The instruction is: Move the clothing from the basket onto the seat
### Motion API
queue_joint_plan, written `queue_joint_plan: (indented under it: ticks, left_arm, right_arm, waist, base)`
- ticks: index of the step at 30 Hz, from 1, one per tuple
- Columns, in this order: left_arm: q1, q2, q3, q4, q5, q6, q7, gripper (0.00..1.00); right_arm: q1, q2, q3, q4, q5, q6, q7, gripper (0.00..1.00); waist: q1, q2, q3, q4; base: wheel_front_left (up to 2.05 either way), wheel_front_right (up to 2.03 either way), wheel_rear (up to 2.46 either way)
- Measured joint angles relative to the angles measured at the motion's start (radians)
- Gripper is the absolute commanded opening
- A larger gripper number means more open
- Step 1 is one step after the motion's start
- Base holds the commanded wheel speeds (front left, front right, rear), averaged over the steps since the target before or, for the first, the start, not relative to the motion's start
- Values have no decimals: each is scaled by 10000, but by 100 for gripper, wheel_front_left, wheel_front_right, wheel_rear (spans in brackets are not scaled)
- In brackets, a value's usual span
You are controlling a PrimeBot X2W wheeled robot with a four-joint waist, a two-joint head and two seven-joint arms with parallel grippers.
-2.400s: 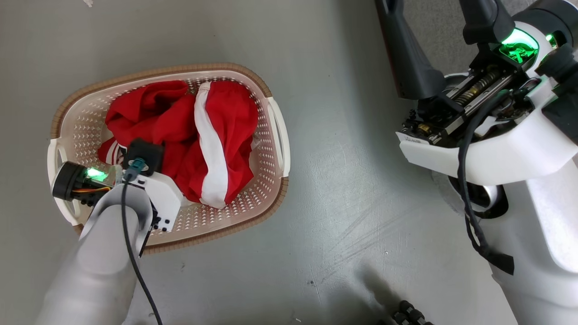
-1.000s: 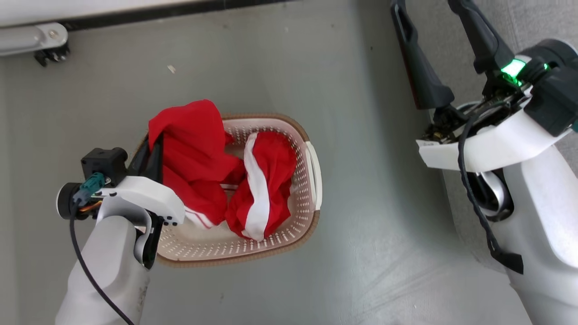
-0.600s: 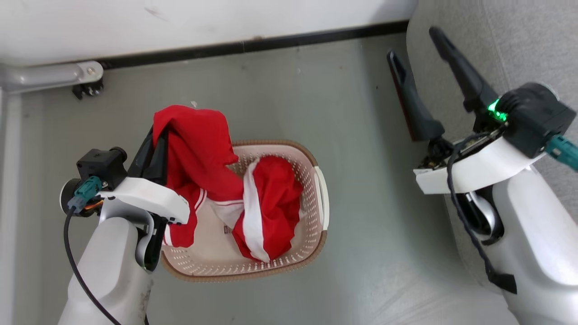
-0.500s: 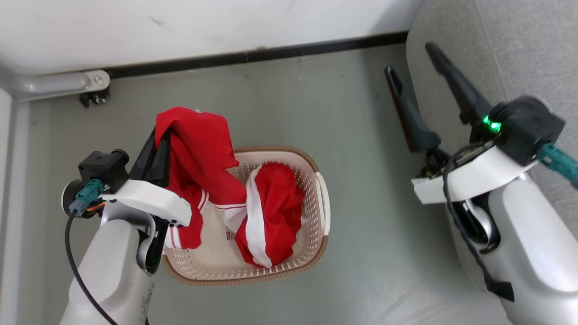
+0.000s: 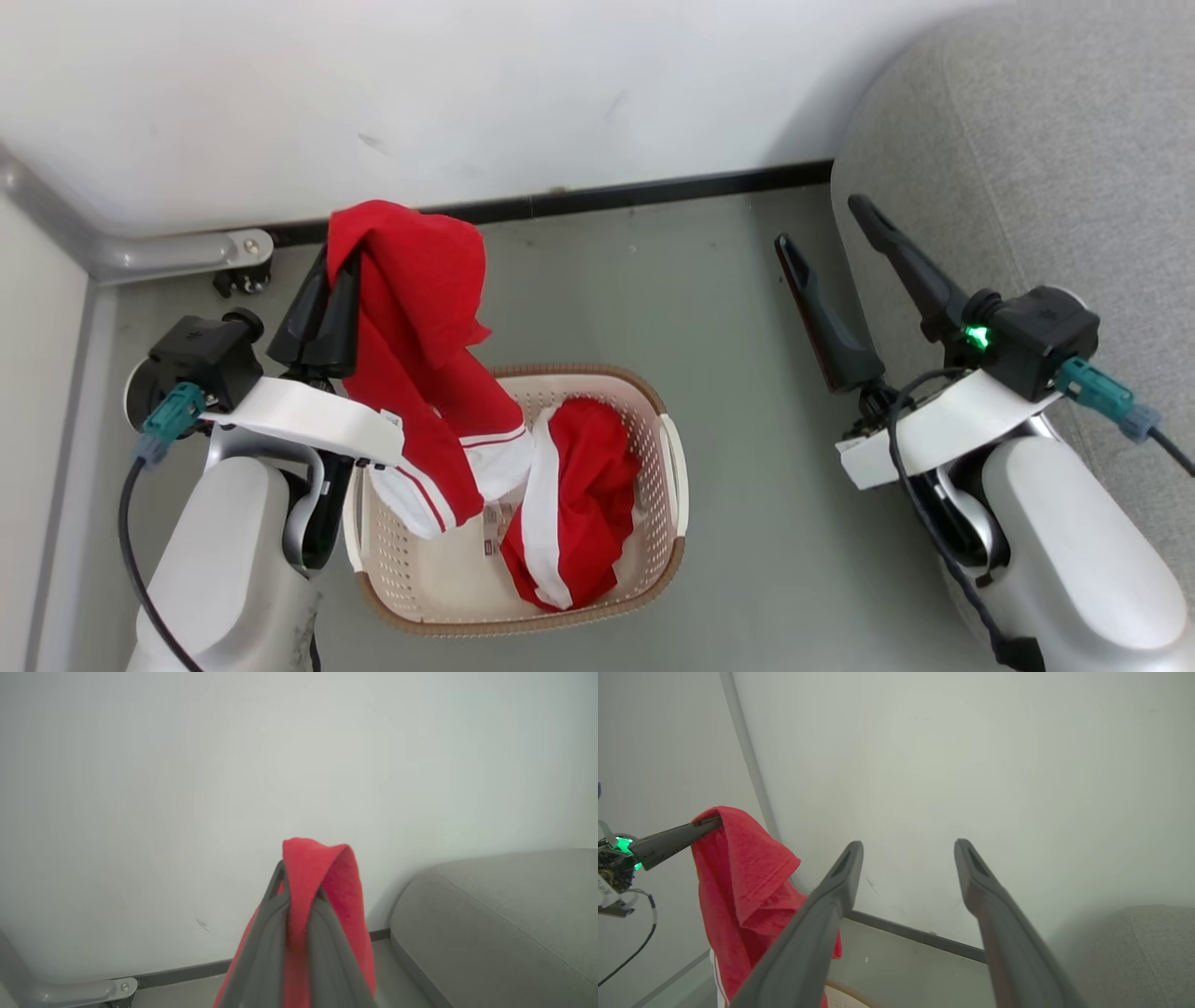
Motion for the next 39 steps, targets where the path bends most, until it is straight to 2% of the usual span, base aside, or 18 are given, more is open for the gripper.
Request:
queue_joint_plan:
  ticks: [17,29,34,39]
  left_arm:
    - [675,8,-25,-1565,267,211,-29,0]
    - [696,15,-867,-2320,265,209,-29,0]
    - [429,21,-1321,-2765,15,184,17,0]
    - [214,27,-1726,-3124,-176,186,155,0]
  right_arm:
    - [773,-25,550,575,176,0,2,100]
    - [980,-178,1768,1237,464,2,2,100]
    - [935,-297,2587,1703,435,2,4,100]
    - [851,-314,2865,1804,439,2,2,100]
  waist:
    - [0,0,-1064,40]
    - [-1,0,-1500,59]
    - [0,0,-1606,52]
    - [0,0,-1667,38]
  base:
    - [0,0,0]
    - [0,0,0]
    - [0,0,0]
    - [0,0,0]
